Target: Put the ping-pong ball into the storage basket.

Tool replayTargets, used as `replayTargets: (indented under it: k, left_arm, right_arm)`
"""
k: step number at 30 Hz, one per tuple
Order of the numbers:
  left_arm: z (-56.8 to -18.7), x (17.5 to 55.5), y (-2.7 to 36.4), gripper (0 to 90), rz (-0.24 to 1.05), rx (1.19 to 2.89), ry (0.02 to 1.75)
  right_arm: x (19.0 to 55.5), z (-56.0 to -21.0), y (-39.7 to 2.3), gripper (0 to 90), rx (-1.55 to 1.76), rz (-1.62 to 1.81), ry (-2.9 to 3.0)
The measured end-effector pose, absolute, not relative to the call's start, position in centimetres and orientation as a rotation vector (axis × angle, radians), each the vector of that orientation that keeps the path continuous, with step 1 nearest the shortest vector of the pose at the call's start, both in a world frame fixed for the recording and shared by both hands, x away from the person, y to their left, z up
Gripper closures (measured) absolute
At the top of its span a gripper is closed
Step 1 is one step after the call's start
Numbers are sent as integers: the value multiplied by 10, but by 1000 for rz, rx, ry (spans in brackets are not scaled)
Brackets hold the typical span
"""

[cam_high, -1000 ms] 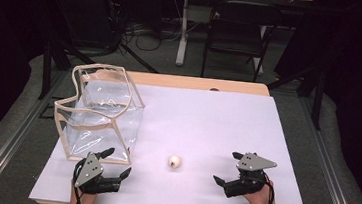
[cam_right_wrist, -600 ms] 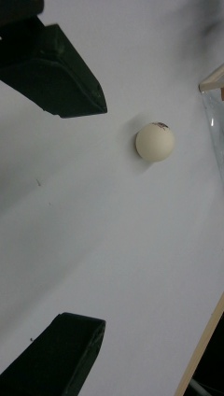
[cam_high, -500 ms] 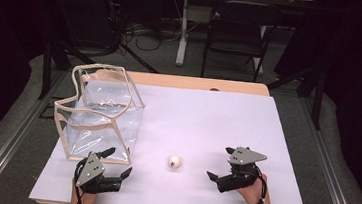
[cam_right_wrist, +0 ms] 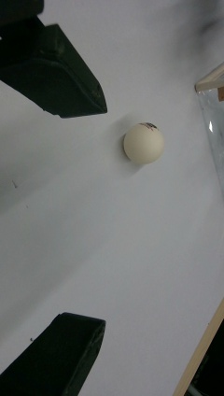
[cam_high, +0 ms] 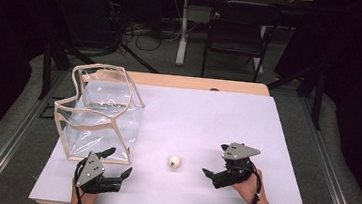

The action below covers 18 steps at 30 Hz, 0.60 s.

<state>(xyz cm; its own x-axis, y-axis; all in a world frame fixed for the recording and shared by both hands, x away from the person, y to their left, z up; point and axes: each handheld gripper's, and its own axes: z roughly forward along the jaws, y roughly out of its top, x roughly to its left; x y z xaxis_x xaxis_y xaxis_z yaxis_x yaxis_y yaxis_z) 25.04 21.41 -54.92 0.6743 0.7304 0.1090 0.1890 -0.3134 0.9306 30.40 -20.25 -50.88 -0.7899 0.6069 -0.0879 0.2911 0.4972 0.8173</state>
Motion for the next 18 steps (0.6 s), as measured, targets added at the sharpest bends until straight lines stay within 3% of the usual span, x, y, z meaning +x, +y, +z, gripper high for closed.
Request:
replayTargets:
  k: [18]
  left_arm:
    - [-550,251,212,161,646,1851,721]
  right_arm:
    - [317,-507,-185,0,734,1194,2410]
